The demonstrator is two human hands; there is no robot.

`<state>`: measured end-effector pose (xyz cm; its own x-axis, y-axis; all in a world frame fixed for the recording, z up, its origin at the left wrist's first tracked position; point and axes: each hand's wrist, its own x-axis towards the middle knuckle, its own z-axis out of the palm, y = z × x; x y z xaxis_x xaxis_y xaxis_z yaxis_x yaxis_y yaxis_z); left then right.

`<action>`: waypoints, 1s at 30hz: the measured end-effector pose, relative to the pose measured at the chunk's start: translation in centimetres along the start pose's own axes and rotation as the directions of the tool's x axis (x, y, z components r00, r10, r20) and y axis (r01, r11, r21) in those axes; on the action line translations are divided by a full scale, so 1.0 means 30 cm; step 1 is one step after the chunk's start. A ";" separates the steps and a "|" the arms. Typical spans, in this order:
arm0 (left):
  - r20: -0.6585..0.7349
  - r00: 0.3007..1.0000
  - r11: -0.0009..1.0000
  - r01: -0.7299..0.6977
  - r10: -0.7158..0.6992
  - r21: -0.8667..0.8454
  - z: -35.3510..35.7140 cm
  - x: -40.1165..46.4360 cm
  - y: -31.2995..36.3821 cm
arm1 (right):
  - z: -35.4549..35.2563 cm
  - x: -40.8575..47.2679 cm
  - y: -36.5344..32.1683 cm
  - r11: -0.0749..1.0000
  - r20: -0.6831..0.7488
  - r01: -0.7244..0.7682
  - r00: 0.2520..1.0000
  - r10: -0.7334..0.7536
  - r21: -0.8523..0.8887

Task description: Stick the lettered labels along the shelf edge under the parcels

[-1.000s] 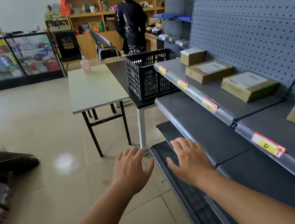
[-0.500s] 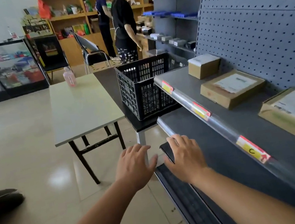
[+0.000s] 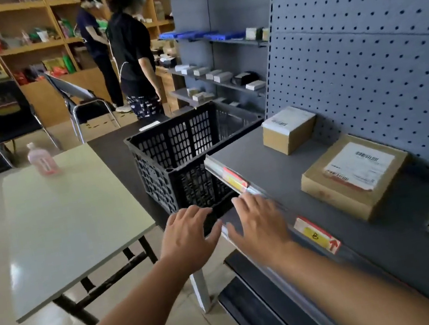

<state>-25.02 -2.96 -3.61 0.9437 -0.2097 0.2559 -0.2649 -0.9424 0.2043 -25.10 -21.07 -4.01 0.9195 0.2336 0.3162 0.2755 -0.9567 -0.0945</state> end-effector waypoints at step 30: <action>-0.193 0.611 0.563 -0.787 0.768 -0.253 0.164 0.700 -0.267 | 0.109 0.322 -0.260 0.624 -0.226 -0.726 0.686 0.692 -0.290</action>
<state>-2.11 -1.09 -4.53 0.3347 -0.8017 0.4953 -0.9420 -0.2991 0.1525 -17.45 -10.78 -3.31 0.7576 -0.5412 0.3650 -0.5766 -0.8169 -0.0145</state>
